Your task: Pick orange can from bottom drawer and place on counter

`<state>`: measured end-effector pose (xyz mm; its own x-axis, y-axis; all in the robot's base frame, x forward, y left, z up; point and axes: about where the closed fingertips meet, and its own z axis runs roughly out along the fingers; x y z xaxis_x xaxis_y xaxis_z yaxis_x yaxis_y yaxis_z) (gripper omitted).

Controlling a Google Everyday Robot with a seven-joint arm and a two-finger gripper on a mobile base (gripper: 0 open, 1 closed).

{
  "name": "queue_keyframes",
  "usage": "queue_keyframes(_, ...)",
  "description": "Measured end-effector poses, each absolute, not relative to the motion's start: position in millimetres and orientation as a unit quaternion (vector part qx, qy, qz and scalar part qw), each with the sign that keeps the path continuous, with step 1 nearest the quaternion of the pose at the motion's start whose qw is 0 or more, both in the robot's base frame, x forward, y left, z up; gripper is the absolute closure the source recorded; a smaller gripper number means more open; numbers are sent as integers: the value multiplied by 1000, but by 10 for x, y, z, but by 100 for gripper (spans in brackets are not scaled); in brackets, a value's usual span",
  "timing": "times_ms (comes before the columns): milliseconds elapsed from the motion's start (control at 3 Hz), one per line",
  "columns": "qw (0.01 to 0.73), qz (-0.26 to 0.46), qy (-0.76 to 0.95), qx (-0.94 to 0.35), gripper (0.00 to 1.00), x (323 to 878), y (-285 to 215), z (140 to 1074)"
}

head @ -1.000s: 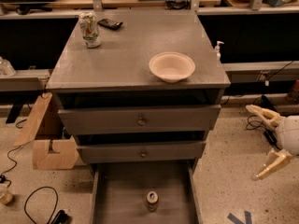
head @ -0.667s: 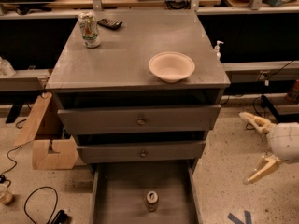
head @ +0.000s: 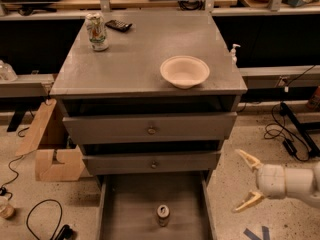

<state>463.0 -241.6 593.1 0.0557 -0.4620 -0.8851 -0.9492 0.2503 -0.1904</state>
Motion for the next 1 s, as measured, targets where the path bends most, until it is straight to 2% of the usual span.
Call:
queue_keyframes(333,508,291,617,-526,0,4708,-2233,5284)
queue_keyframes(667,510,325,619,-501,0,4695,-2068,4719)
queue_keyframes(1000,509,326,617,-503,0,4725,-2011,4686)
